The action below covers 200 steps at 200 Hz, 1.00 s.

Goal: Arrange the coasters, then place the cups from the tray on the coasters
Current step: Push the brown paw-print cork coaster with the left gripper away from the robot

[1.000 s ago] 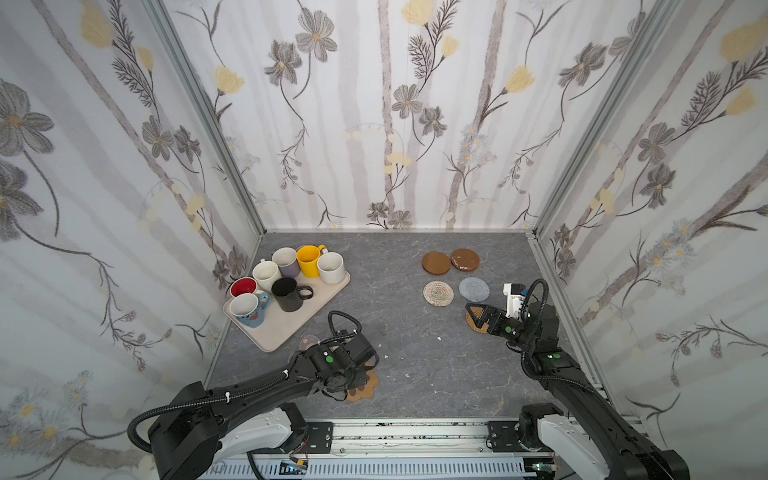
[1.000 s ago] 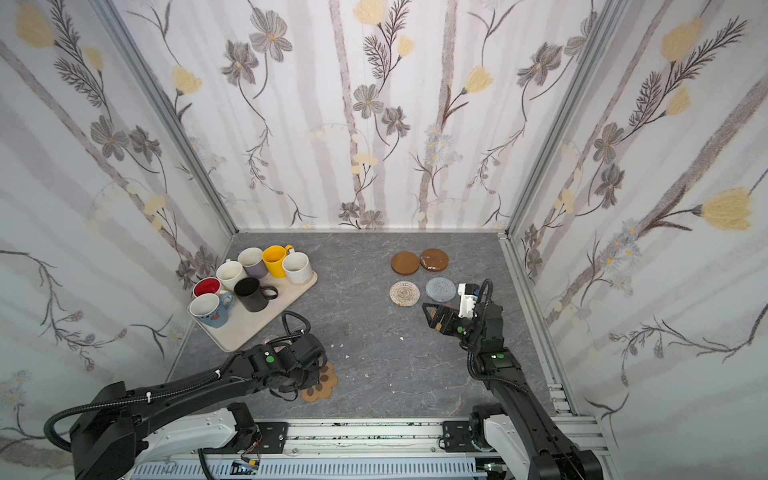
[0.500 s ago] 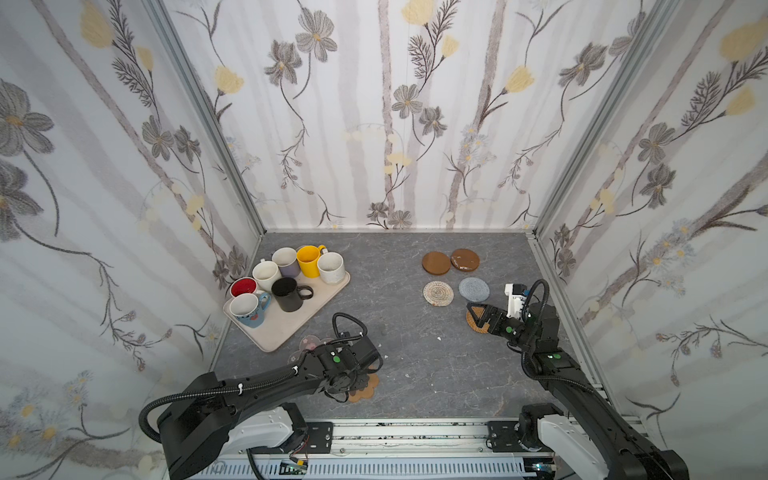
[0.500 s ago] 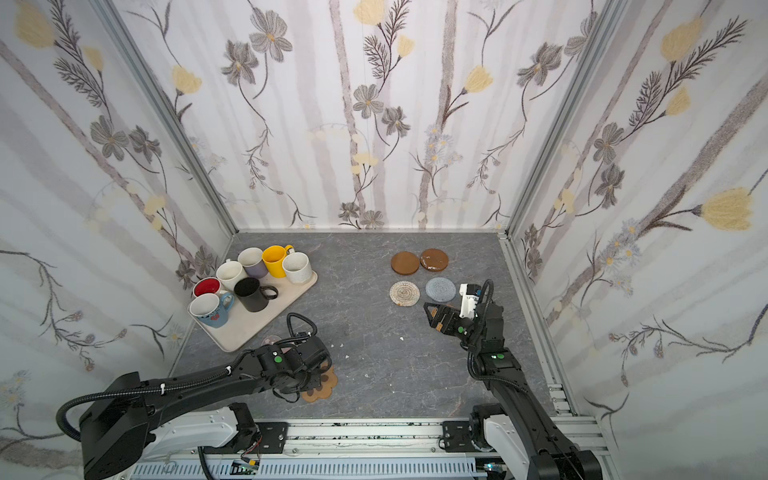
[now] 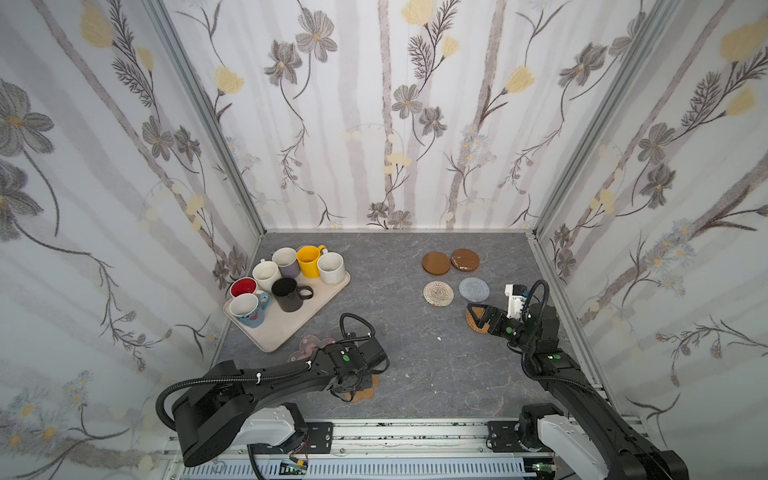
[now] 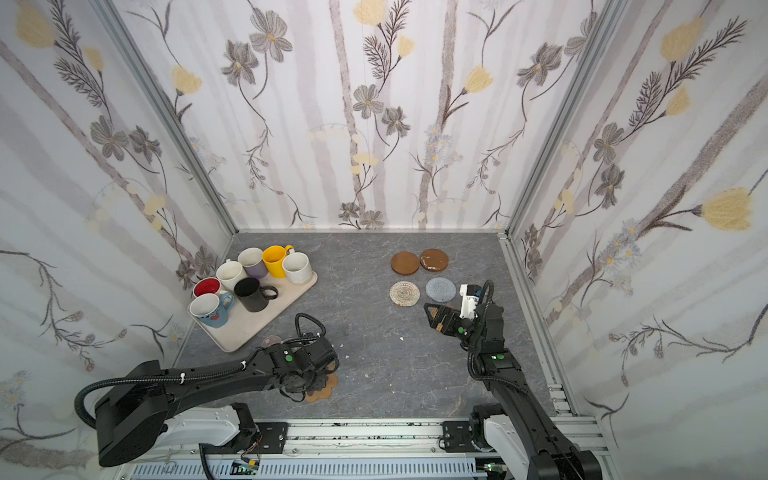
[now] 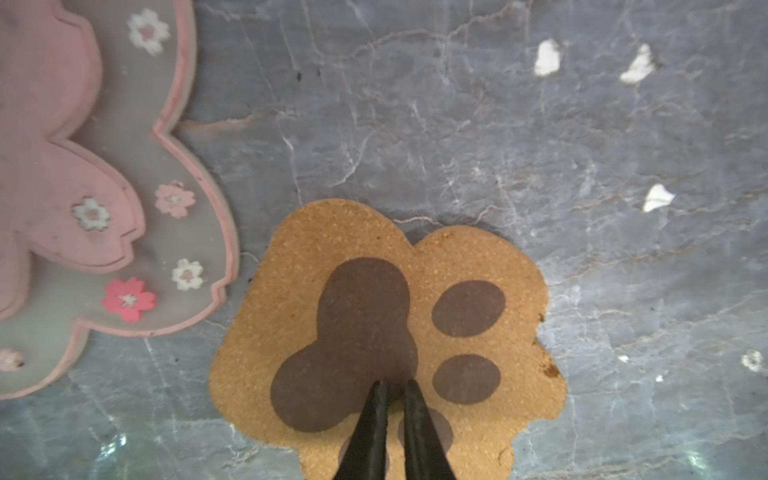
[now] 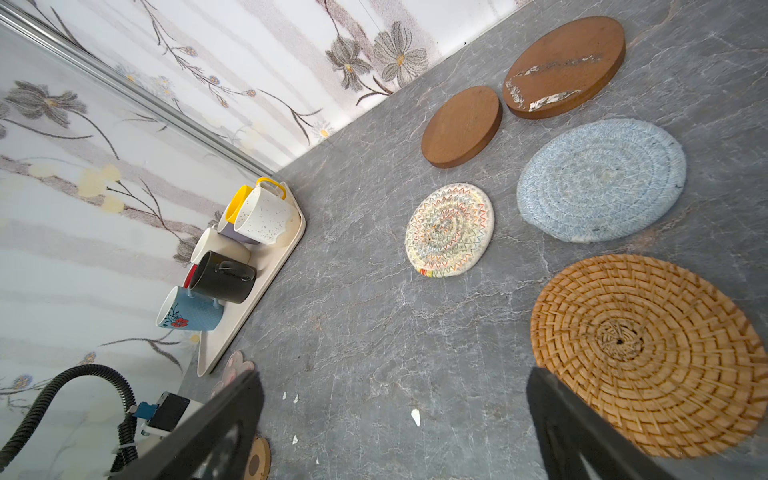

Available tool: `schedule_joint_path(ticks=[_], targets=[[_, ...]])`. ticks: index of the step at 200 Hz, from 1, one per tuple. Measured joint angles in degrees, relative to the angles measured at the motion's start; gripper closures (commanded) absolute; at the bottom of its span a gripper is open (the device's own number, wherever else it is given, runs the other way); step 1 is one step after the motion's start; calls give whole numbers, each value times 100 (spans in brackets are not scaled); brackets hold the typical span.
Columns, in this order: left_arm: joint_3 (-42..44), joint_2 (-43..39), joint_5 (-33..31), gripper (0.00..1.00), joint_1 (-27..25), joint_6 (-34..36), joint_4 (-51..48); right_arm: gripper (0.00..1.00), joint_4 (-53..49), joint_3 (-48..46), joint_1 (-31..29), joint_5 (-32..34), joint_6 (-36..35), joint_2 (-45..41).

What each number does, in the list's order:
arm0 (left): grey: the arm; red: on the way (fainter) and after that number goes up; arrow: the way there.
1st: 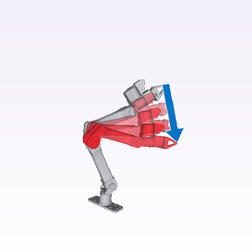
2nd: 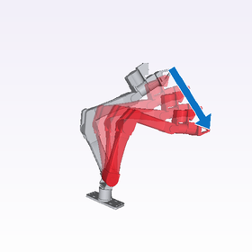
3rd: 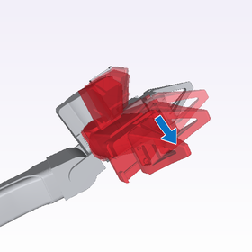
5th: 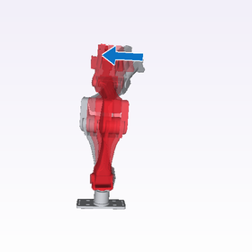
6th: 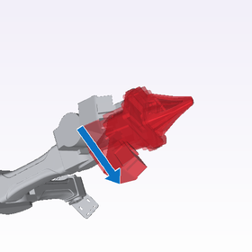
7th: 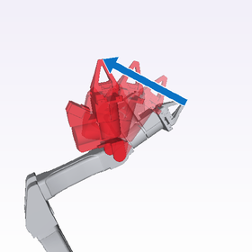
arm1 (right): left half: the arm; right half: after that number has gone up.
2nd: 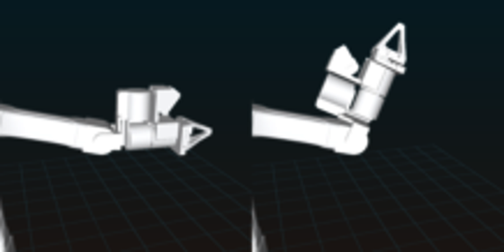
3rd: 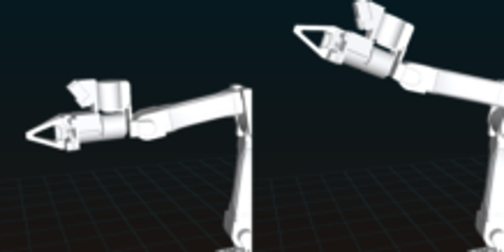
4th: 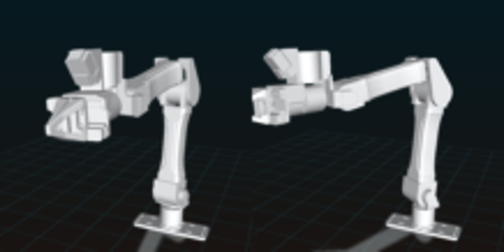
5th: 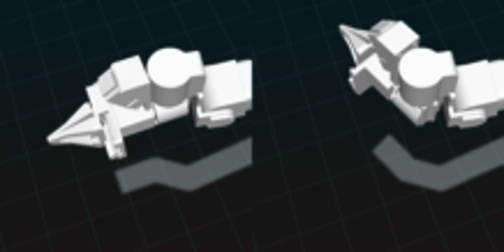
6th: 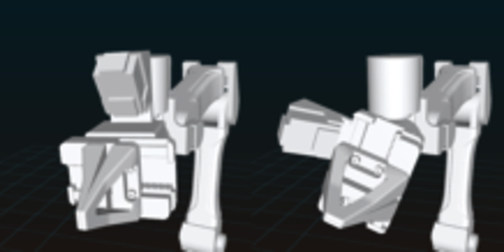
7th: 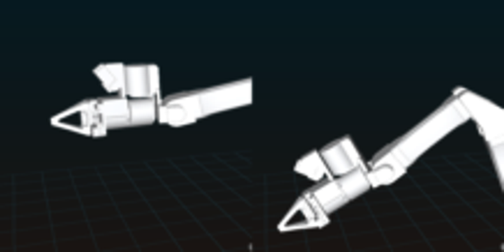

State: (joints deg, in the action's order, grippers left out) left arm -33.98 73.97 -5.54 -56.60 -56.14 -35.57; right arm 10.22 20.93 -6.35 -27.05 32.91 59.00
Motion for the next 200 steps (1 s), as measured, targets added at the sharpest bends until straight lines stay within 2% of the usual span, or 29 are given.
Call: schedule_joint_path(ticks=[86, 147, 159, 180, 200], targets=[[-986, 1309, 13, 86, -57, 188, -822, 0, -2, 0, 0, 0, 0, -33], [-1622, 1864, 7, 88, -79, 367, -1355, 0, -11, -7, 4, 2, -4, -116], [-1735, 1902, 42, 88, -81, 369, -951, 0, -13, -9, 4, 0, -4, -127], [-1969, 2011, 262, 88, -98, 444, 671, 0, -20, -9, 4, 0, -4, -131], [-2120, 2039, 306, 88, -107, 481, 1281, 0, -20, -9, 4, 0, -22, -131]])
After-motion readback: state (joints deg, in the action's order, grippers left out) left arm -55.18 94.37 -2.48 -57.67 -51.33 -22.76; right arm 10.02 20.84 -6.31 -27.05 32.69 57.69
